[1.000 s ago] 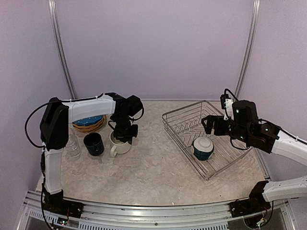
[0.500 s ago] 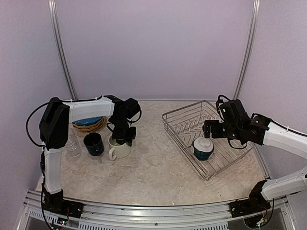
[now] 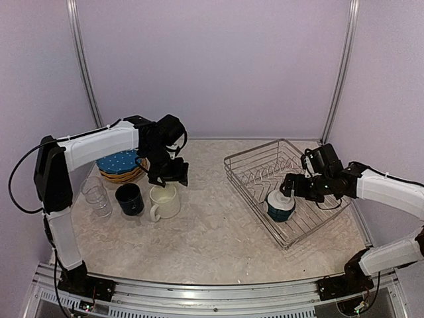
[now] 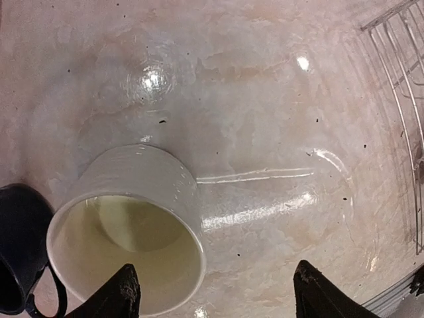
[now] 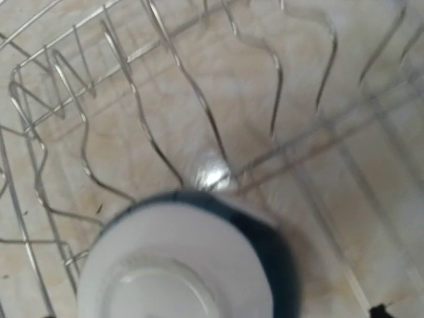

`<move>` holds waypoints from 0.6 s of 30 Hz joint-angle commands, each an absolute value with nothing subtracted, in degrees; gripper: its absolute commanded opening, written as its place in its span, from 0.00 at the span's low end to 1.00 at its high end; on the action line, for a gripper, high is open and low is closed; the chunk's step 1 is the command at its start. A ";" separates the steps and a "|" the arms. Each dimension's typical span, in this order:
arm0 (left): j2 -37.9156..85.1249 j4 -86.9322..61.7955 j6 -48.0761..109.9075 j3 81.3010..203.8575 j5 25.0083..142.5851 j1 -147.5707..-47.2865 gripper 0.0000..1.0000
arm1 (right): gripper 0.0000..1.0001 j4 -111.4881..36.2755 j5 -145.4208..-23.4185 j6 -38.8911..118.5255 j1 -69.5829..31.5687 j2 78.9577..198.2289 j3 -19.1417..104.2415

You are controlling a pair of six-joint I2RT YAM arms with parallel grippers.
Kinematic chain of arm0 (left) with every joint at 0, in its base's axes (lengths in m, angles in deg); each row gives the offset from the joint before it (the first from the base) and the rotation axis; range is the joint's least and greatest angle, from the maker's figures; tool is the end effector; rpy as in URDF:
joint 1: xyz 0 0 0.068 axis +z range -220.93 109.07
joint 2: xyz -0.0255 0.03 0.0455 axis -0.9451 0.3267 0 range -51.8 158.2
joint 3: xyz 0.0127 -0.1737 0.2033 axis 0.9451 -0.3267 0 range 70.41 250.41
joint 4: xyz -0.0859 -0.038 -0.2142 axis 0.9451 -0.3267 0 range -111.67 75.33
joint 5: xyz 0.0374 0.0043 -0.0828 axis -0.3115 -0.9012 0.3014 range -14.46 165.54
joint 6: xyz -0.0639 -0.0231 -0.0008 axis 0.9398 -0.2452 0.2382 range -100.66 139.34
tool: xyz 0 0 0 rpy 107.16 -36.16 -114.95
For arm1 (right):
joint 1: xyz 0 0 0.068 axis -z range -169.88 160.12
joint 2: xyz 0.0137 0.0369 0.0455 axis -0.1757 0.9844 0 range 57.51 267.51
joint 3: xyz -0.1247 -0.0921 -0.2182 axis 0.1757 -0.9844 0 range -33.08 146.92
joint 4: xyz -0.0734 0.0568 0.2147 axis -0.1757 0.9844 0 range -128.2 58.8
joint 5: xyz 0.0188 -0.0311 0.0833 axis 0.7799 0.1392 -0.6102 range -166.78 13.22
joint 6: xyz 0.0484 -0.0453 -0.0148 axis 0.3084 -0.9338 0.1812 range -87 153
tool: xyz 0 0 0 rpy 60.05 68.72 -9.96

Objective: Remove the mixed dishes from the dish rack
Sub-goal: Place the cup at the center of the board, then grab the bowl from the dish rack.

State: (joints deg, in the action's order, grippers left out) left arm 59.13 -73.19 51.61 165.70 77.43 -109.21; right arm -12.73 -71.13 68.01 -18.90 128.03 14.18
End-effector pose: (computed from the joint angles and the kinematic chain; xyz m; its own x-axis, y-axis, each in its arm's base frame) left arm 0.2902 -0.2313 0.2312 -0.9729 0.0879 -0.2138 0.1262 0.9769 -0.1727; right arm 0.2123 0.1117 0.2312 -0.7826 0.2187 -0.5828 0.0282 0.9477 0.3178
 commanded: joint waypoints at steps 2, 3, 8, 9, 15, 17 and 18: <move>50.84 -73.81 46.51 170.18 78.65 -108.99 0.84 | 1.00 -19.27 -85.79 80.74 -15.47 126.09 9.07; 49.46 -73.76 45.71 170.90 78.75 -108.99 0.86 | 1.00 -19.07 -86.18 83.04 -15.41 126.41 9.02; 45.04 -73.28 40.82 173.15 77.96 -108.93 0.94 | 1.00 -16.94 -84.82 92.47 -15.44 126.64 9.17; 44.21 -73.05 39.91 173.11 77.48 -108.84 0.96 | 1.00 -16.59 -83.92 94.28 -15.45 126.80 9.00; 36.22 -66.08 36.25 164.67 76.86 -108.02 0.99 | 1.00 -15.17 -81.54 100.21 -15.39 129.03 8.52; 32.78 -62.72 35.20 160.87 76.62 -107.89 0.99 | 1.00 -15.75 -81.56 102.56 -15.35 129.43 7.90; 31.68 -61.58 35.00 159.36 76.54 -107.73 0.99 | 1.00 -16.43 -81.64 103.46 -15.31 129.50 7.43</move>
